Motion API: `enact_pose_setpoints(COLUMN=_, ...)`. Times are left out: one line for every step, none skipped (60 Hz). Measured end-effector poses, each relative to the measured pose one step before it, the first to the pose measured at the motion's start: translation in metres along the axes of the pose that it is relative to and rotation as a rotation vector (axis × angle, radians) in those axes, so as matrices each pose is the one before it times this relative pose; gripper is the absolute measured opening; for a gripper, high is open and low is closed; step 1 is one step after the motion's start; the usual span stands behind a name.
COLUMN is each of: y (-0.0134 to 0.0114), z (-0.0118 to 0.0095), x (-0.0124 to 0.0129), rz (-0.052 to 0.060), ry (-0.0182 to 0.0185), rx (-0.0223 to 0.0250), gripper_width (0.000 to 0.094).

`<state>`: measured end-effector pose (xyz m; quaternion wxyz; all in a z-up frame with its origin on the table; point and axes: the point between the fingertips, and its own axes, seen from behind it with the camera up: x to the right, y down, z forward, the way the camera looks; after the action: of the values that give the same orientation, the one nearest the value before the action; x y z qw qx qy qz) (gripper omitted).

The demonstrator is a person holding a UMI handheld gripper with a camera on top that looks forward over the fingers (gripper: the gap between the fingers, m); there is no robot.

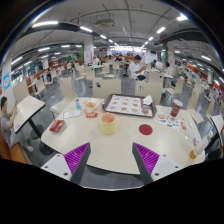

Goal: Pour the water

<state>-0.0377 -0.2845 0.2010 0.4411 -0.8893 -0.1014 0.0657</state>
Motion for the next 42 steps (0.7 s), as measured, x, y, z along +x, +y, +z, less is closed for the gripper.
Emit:
enact_pose_setpoints(y=-0.00393, z=0.01107, x=0.02021, rz=0.0024, ry=0.00267, rx=0.00164, gripper_width=0.085)
enact_pose_setpoints(y=0.00438, z=-0.01087, x=-0.01622, rz=0.0036, ry=0.00624, rx=-0.00167, gripper_width=0.0848)
enact_pose_setpoints(y=0.00031, z=0.00015, x=0.00289, rz=0.0036, ry=0.00502, rx=-0.00045, gripper_width=0.0848)
enact_pose_setpoints(y=-0.00401, z=0.01132, x=0.0212, rz=0.0031, ry=0.00234, rx=0.00184, gripper_width=0.0852)
enact_pose_setpoints(y=0.00492, z=-0.0111, x=-0.01485, rz=0.004, ry=0.00473, rx=-0.00061, gripper_width=0.0849)
enact_pose_setpoints(y=0.00088, z=0.00031, x=0.00423, rz=0.0035, ry=0.00354, rx=0.00088, gripper_width=0.085)
enact_pose_setpoints(y=0.00111, z=0.00039, x=0.00514, rz=0.0039, ry=0.00469, rx=0.00002, gripper_width=0.085)
enact_pose_setpoints(y=0.00048, z=0.007, x=0.01321, rz=0.004, ry=0.00484, rx=-0.00007, gripper_width=0.085)
enact_pose_setpoints(y=0.00318, z=-0.00143, x=0.02567, rz=0.0032, ry=0.00579, rx=-0.00064, gripper_width=0.0851)
enact_pose_setpoints(y=0.00392, z=-0.00391, x=0.01814, rz=0.0032, ry=0.00457, rx=-0.0005, gripper_width=0.0849)
enact_pose_setpoints(y=0.00271, z=-0.00054, x=0.00986, rz=0.0034, ry=0.00543, rx=-0.00113, gripper_width=0.0848)
enact_pose_setpoints(y=0.00302, z=0.00049, x=0.00988, rz=0.0037, ry=0.00623, rx=-0.00061, gripper_width=0.0849)
enact_pose_setpoints(y=0.00319, z=0.00034, x=0.00996, rz=0.0039, ry=0.00686, rx=-0.00052, gripper_width=0.0849)
enact_pose_setpoints(y=0.00341, z=0.00058, x=0.00974, rz=0.004, ry=0.00719, rx=-0.00146, gripper_width=0.0849)
enact_pose_setpoints(y=0.00354, z=0.00053, x=0.00979, rz=0.0035, ry=0.00668, rx=-0.00182, gripper_width=0.0849)
enact_pose_setpoints(y=0.00406, z=0.00121, x=0.00996, rz=0.0036, ry=0.00696, rx=-0.00186, gripper_width=0.085)
enact_pose_setpoints(y=0.00392, z=0.00084, x=0.01016, rz=0.0038, ry=0.00757, rx=-0.00266, gripper_width=0.0848)
enact_pose_setpoints(y=0.00438, z=0.00086, x=0.01027, rz=0.004, ry=0.00843, rx=-0.00304, gripper_width=0.0848)
enact_pose_setpoints(y=0.00411, z=0.00097, x=0.01077, rz=0.0037, ry=0.00917, rx=-0.00197, gripper_width=0.085)
enact_pose_setpoints(y=0.00409, z=0.00087, x=0.01101, rz=0.004, ry=0.00907, rx=-0.00091, gripper_width=0.0849)
enact_pose_setpoints(y=0.00435, z=0.00131, x=0.01127, rz=0.0044, ry=0.00889, rx=-0.00117, gripper_width=0.0847)
enact_pose_setpoints(y=0.00449, z=0.00118, x=0.01145, rz=0.0043, ry=0.00904, rx=-0.00262, gripper_width=0.0848)
enact_pose_setpoints(y=0.00474, z=0.00124, x=0.01171, rz=0.0041, ry=0.0093, rx=-0.00384, gripper_width=0.0849)
enact_pose_setpoints(y=0.00471, z=0.0011, x=0.01219, rz=0.0039, ry=0.01006, rx=-0.00343, gripper_width=0.0848)
enact_pose_setpoints(y=0.00447, z=0.00123, x=0.01267, rz=0.0047, ry=0.01065, rx=-0.00263, gripper_width=0.0849)
enact_pose_setpoints(y=0.00446, z=0.00164, x=0.01267, rz=0.0052, ry=0.01061, rx=-0.00207, gripper_width=0.0849)
enact_pose_setpoints(y=0.00462, z=0.0018, x=0.01277, rz=0.0057, ry=0.01141, rx=-0.00246, gripper_width=0.0847)
enact_pose_setpoints(y=0.00444, z=0.0023, x=0.01334, rz=0.0058, ry=0.01202, rx=-0.00301, gripper_width=0.085)
enact_pose_setpoints(y=0.00443, z=0.00221, x=0.01326, rz=0.0059, ry=0.01232, rx=-0.00305, gripper_width=0.0851)
enact_pose_setpoints(y=0.00431, z=0.00272, x=0.01309, rz=0.006, ry=0.01149, rx=-0.00377, gripper_width=0.0849)
enact_pose_setpoints(y=0.00418, z=0.00298, x=0.01359, rz=0.0065, ry=0.012, rx=-0.0037, gripper_width=0.085)
enact_pose_setpoints(y=0.00354, z=0.0029, x=0.01297, rz=0.0073, ry=0.01166, rx=-0.00232, gripper_width=0.0848)
enact_pose_setpoints(y=0.00285, z=0.00295, x=0.01283, rz=0.0081, ry=0.01115, rx=-0.00058, gripper_width=0.0849)
enact_pose_setpoints(y=0.00222, z=0.00337, x=0.01237, rz=0.0082, ry=0.00925, rx=0.00021, gripper_width=0.0851)
enact_pose_setpoints(y=0.00194, z=0.00365, x=0.01146, rz=0.0074, ry=0.00821, rx=0.00108, gripper_width=0.0849)
enact_pose_setpoints(y=0.00105, z=0.00361, x=0.01208, rz=0.0077, ry=0.00956, rx=0.00213, gripper_width=0.0846)
enact_pose_setpoints(y=0.00059, z=0.00374, x=0.01173, rz=0.0075, ry=0.00958, rx=0.00316, gripper_width=0.0849)
enact_pose_setpoints(y=0.0, z=0.00364, x=0.01118, rz=0.007, ry=0.00931, rx=0.00452, gripper_width=0.0847)
enact_pose_setpoints(y=-0.0005, z=0.00378, x=0.01102, rz=0.0063, ry=0.00949, rx=0.00606, gripper_width=0.0849)
enact_pose_setpoints(y=-0.00099, z=0.00399, x=0.0103, rz=0.0052, ry=0.00861, rx=0.0072, gripper_width=0.0849)
enact_pose_setpoints(y=-0.00186, z=0.00436, x=0.00917, rz=0.0045, ry=0.00788, rx=0.00782, gripper_width=0.0851)
enact_pose_setpoints(y=-0.00239, z=0.00501, x=0.00901, rz=0.0052, ry=0.00781, rx=0.00834, gripper_width=0.0849)
